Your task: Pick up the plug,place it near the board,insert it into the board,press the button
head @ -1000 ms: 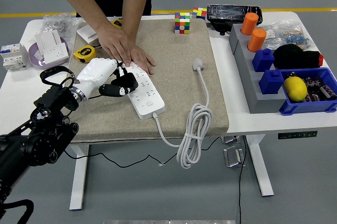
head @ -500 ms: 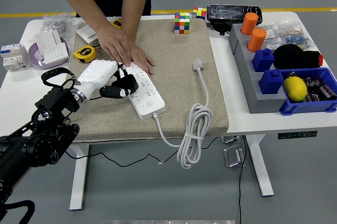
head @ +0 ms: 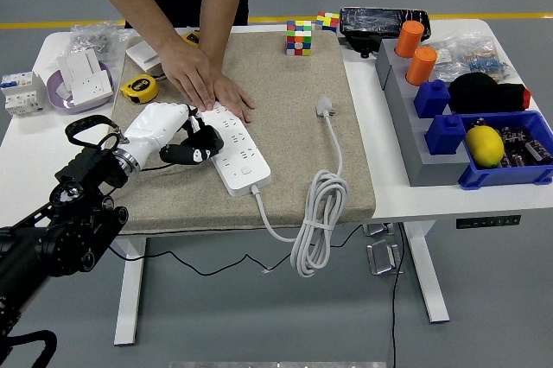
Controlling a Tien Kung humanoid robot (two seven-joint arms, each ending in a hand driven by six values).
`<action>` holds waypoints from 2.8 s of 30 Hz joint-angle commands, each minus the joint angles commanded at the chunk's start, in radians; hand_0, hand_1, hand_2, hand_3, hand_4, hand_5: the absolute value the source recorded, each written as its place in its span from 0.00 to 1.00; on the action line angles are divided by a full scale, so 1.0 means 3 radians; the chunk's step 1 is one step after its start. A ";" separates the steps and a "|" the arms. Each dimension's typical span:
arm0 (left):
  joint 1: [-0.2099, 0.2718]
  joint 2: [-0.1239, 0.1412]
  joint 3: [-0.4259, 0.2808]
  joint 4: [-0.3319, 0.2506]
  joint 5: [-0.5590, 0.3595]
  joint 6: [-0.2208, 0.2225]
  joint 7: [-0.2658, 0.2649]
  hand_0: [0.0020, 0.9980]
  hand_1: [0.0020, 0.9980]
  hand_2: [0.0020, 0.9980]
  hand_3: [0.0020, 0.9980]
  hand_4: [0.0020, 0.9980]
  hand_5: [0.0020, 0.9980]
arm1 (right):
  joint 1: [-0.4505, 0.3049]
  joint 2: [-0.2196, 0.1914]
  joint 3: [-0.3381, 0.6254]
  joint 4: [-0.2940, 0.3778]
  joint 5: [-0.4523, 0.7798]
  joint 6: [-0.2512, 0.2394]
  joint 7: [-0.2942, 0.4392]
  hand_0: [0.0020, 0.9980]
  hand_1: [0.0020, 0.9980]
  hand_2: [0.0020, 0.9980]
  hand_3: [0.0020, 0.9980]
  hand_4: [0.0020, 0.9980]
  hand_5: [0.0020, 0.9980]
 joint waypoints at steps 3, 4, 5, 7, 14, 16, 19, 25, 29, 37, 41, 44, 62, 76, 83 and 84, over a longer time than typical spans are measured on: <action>0.0005 0.0005 0.0011 0.0001 0.0000 -0.0001 0.0001 0.56 0.52 0.34 0.36 0.54 0.19 | -0.0005 0.0001 -0.0005 0.0000 0.0002 0.0000 0.0000 0.83 0.80 0.76 0.77 1.00 1.00; 0.0006 0.0006 0.0017 -0.0001 0.0000 -0.0003 0.0001 0.56 0.52 0.34 0.36 0.54 0.19 | -0.0006 0.0001 -0.0006 0.0000 0.0003 0.0000 0.0000 0.83 0.80 0.76 0.77 1.00 1.00; 0.0008 0.0008 0.0024 -0.0003 0.0000 -0.0005 0.0002 0.56 0.52 0.34 0.36 0.54 0.19 | -0.0007 0.0001 -0.0007 0.0000 0.0003 0.0000 -0.0001 0.83 0.80 0.76 0.77 1.00 1.00; 0.0012 0.0007 0.0031 -0.0010 0.0000 -0.0006 0.0001 0.56 0.52 0.34 0.36 0.54 0.19 | -0.0008 0.0001 -0.0007 0.0001 0.0002 -0.0001 0.0000 0.83 0.80 0.76 0.77 1.00 1.00; 0.0010 -0.0004 0.0045 -0.0032 0.0000 -0.0013 0.0000 0.56 0.52 0.34 0.36 0.54 0.19 | -0.0007 0.0002 -0.0007 0.0002 0.0001 -0.0001 0.0000 0.83 0.80 0.76 0.77 1.00 1.00; 0.0010 -0.0006 0.0048 -0.0034 0.0000 -0.0015 0.0000 0.56 0.52 0.34 0.36 0.54 0.19 | -0.0009 0.0002 -0.0006 0.0002 0.0001 -0.0001 0.0001 0.83 0.80 0.76 0.77 1.00 1.00; 0.0009 -0.0009 0.0046 -0.0036 0.0000 -0.0015 -0.0001 0.56 0.52 0.34 0.36 0.54 0.19 | -0.0010 0.0000 -0.0006 0.0001 0.0005 0.0000 0.0000 0.83 0.80 0.76 0.77 1.00 1.00; 0.0006 -0.0009 0.0019 -0.0044 0.0000 -0.0024 -0.0012 0.56 0.52 0.35 0.37 0.54 0.19 | -0.0007 -0.0003 -0.0003 0.0000 0.0011 0.0005 -0.0001 0.83 0.80 0.76 0.77 1.00 1.00; 0.0014 -0.0008 -0.0031 -0.0060 -0.0002 -0.0095 -0.0037 0.60 0.62 0.44 0.42 0.81 0.34 | -0.0006 -0.0001 0.0005 0.0000 0.0009 0.0006 -0.0001 0.83 0.80 0.76 0.77 1.00 1.00; 0.0017 -0.0006 -0.0137 -0.0081 -0.0197 -0.0294 -0.0127 0.79 0.81 0.71 0.70 1.00 0.61 | -0.0001 0.0001 0.0019 0.0001 0.0006 0.0005 0.0003 0.83 0.80 0.76 0.77 1.00 1.00; 0.0026 -0.0003 -0.0190 -0.0127 -0.0274 -0.0378 -0.0151 0.88 0.89 0.79 0.80 1.00 0.78 | -0.0005 0.0002 0.0023 -0.0001 0.0010 0.0005 0.0003 0.83 0.80 0.76 0.77 1.00 1.00; 0.0038 0.0004 -0.0226 -0.0189 -0.0358 -0.0421 -0.0160 0.94 0.95 0.88 0.89 1.00 1.00 | -0.0009 0.0005 0.0029 -0.0001 0.0010 0.0005 0.0004 0.83 0.80 0.76 0.77 1.00 1.00; 0.1022 -0.0307 -0.0874 -0.2056 -0.1818 -0.0199 0.0818 0.97 0.98 0.93 0.91 1.00 1.00 | -0.0046 0.0030 0.0065 -0.0002 -0.0013 0.0004 0.0002 0.83 0.80 0.76 0.77 1.00 1.00; 0.1559 -0.0372 -0.0630 -0.2493 -0.1997 -0.0597 0.1289 1.00 0.99 0.95 0.90 1.00 1.00 | -0.0062 0.0027 0.0063 -0.0002 -0.0025 -0.0001 0.0000 0.83 0.80 0.76 0.77 1.00 1.00; 0.1532 -0.0378 -0.0562 -0.2330 -0.1654 -0.0677 0.1223 1.00 0.99 0.95 0.90 1.00 1.00 | -0.0071 0.0027 0.0056 -0.0004 -0.0020 0.0002 -0.0003 0.83 0.80 0.76 0.77 1.00 1.00; 0.1521 -0.0377 -0.0555 -0.2301 -0.1634 -0.0685 0.1217 1.00 0.99 0.95 0.90 1.00 1.00 | -0.0069 0.0027 0.0056 -0.0004 -0.0021 0.0002 -0.0004 0.83 0.80 0.76 0.77 1.00 1.00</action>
